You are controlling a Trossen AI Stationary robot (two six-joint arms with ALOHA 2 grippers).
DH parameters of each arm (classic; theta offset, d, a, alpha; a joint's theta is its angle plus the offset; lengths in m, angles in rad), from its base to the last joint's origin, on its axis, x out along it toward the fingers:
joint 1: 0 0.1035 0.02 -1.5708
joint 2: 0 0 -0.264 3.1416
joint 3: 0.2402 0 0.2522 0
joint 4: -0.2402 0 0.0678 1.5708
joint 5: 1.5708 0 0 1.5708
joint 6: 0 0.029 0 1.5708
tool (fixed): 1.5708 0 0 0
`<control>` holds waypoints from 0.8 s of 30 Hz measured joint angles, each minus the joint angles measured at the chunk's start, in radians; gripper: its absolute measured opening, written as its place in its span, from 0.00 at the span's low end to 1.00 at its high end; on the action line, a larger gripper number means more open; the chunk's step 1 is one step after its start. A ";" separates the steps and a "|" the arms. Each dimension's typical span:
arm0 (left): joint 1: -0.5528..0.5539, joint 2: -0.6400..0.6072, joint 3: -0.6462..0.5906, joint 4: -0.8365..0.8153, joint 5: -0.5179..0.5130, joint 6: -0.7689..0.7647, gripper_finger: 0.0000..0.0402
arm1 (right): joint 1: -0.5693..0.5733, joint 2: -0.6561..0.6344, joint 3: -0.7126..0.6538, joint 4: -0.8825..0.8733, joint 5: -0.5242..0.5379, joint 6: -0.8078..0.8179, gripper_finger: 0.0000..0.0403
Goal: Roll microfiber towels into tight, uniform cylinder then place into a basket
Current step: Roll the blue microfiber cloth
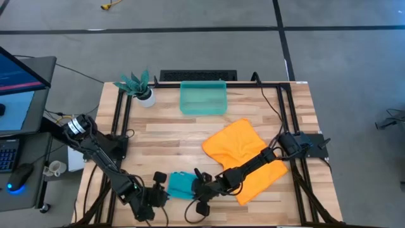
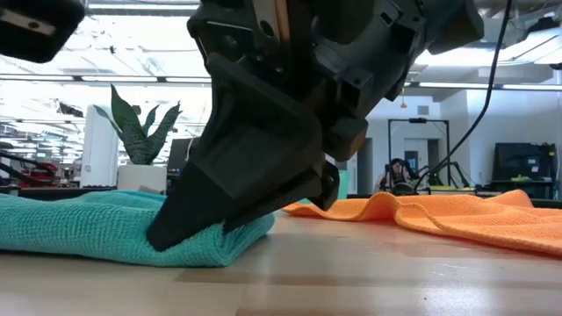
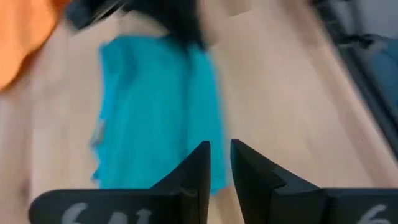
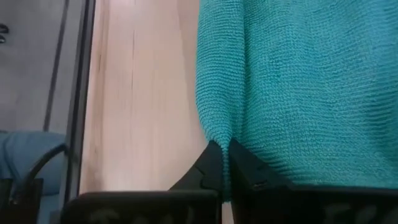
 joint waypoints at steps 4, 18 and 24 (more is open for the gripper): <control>-0.009 0.035 0.000 0.032 0.014 0.048 0.14 | -0.006 0.000 0.000 0.001 -0.010 0.006 0.05; 0.020 0.113 -0.002 0.041 0.031 -0.015 0.33 | -0.006 0.000 0.000 0.012 -0.015 0.006 0.04; 0.036 0.113 -0.002 0.039 0.004 -0.016 0.44 | -0.006 0.000 0.001 0.011 -0.014 -0.009 0.05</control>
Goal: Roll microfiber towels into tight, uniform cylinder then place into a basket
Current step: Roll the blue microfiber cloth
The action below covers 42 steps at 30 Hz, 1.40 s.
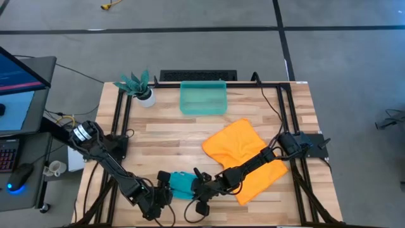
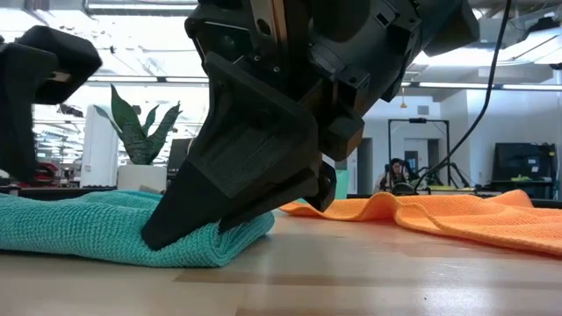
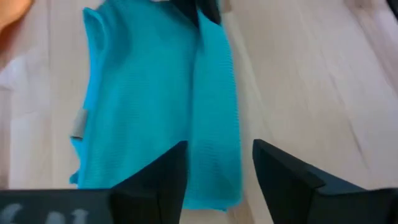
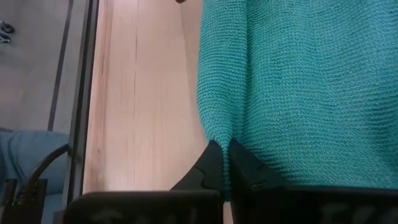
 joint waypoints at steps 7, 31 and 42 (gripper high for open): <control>0.031 0.031 0.000 0.013 0.085 -0.025 0.45 | 0.000 0.000 0.002 -0.005 0.001 -0.004 0.03; 0.017 0.028 0.163 -0.222 0.075 0.075 0.43 | 0.000 -0.002 0.002 -0.019 0.002 -0.004 0.04; -0.006 0.028 0.015 -0.074 0.049 0.029 0.43 | 0.003 -0.002 0.002 -0.019 0.002 -0.003 0.04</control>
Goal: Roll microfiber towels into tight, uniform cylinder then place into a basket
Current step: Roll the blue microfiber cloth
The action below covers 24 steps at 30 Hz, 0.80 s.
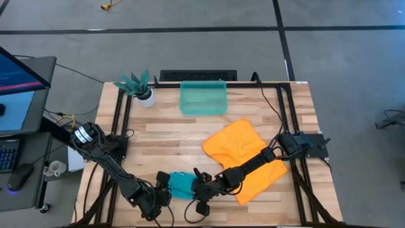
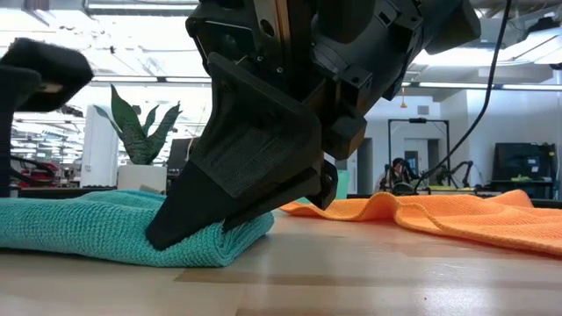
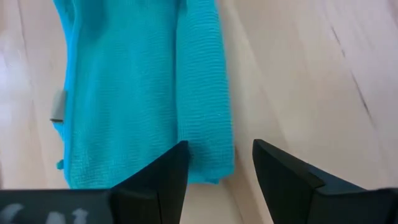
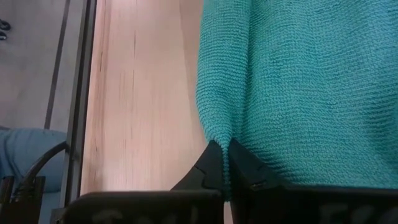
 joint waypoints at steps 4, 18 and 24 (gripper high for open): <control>0.014 0.000 -0.045 0.032 -0.003 -0.019 0.43 | 0.000 0.000 0.000 0.000 0.000 0.000 0.04; 0.027 -0.003 -0.097 0.130 -0.003 -0.207 0.23 | 0.002 0.000 -0.001 0.000 -0.019 0.000 0.04; 0.047 -0.035 -0.097 0.131 0.109 -0.443 0.03 | 0.008 0.000 -0.001 0.015 -0.067 0.054 0.06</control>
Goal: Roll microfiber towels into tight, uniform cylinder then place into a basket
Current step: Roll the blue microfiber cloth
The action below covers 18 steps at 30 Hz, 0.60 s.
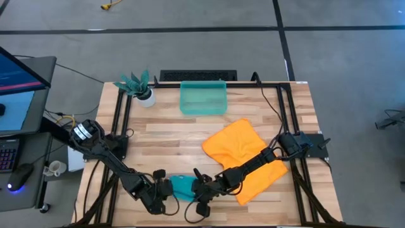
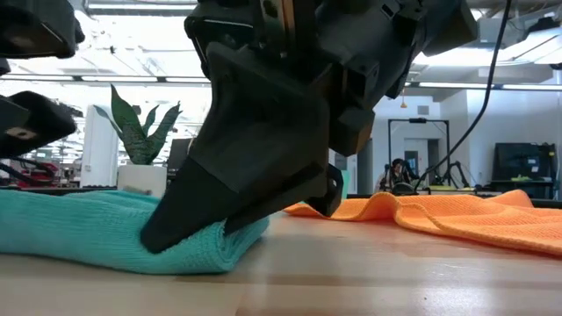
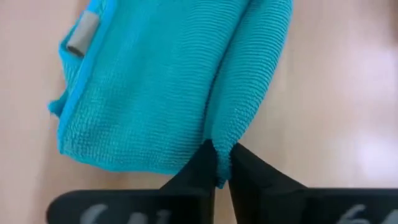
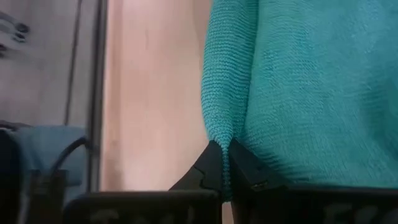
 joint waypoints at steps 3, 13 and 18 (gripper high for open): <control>0.016 -0.026 -0.001 0.002 0.083 -0.085 0.05 | 0.006 0.001 -0.001 0.042 -0.049 0.018 0.05; 0.120 -0.062 0.000 -0.012 0.400 -0.276 0.08 | 0.009 0.001 0.000 0.126 -0.137 0.169 0.08; 0.162 -0.062 0.000 -0.038 0.432 -0.283 0.08 | 0.002 0.001 0.000 0.121 -0.136 0.242 0.09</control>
